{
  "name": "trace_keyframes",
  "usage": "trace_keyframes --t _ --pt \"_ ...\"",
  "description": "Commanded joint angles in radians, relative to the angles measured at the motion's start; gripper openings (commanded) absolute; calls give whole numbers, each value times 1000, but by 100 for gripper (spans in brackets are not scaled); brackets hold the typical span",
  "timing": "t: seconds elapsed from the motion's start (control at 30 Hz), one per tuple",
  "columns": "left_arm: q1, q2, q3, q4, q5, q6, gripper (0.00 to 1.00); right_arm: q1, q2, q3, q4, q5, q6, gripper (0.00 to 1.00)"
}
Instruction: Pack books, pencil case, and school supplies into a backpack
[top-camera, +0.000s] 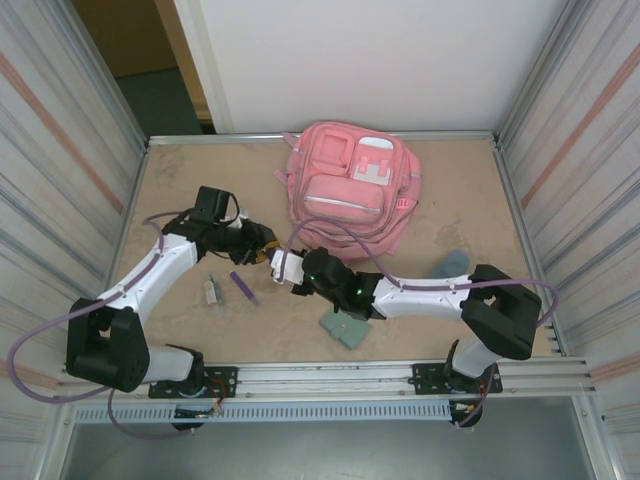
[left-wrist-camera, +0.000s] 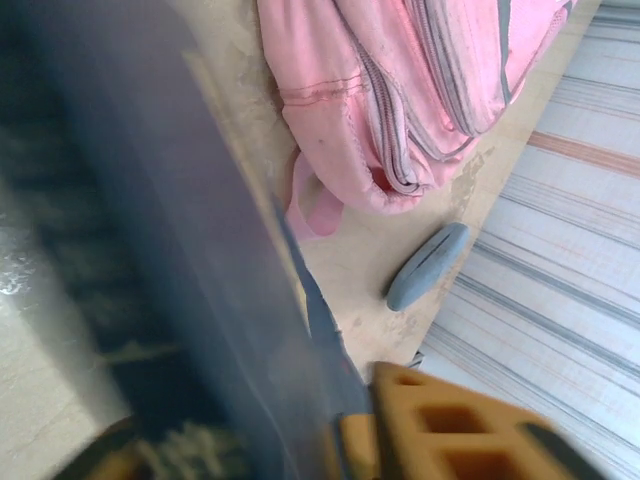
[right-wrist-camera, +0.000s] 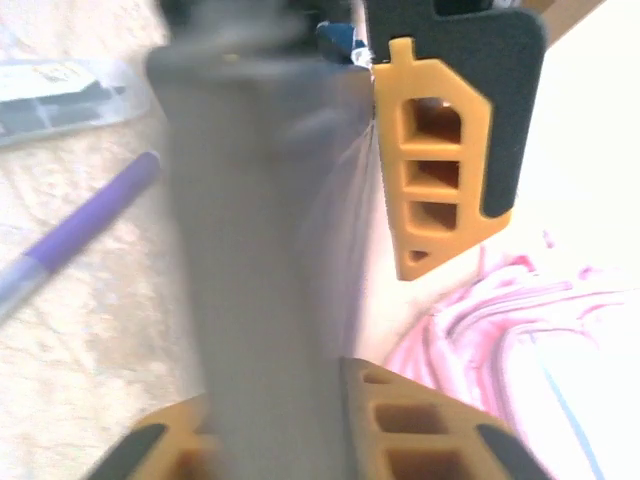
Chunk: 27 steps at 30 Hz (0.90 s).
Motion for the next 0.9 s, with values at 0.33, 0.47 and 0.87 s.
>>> trace_keyframes --t 0.33,0.47,0.87 --pt "13 -10 15 196 -169 40 59 -268 -327 -88 -65 58 62 0" --pt "-50 86 103 189 -262 110 59 -467 -478 -116 -71 44 250 0" --pt "-131 534 364 252 -314 118 57 -742 -669 -133 -224 -92 521 0"
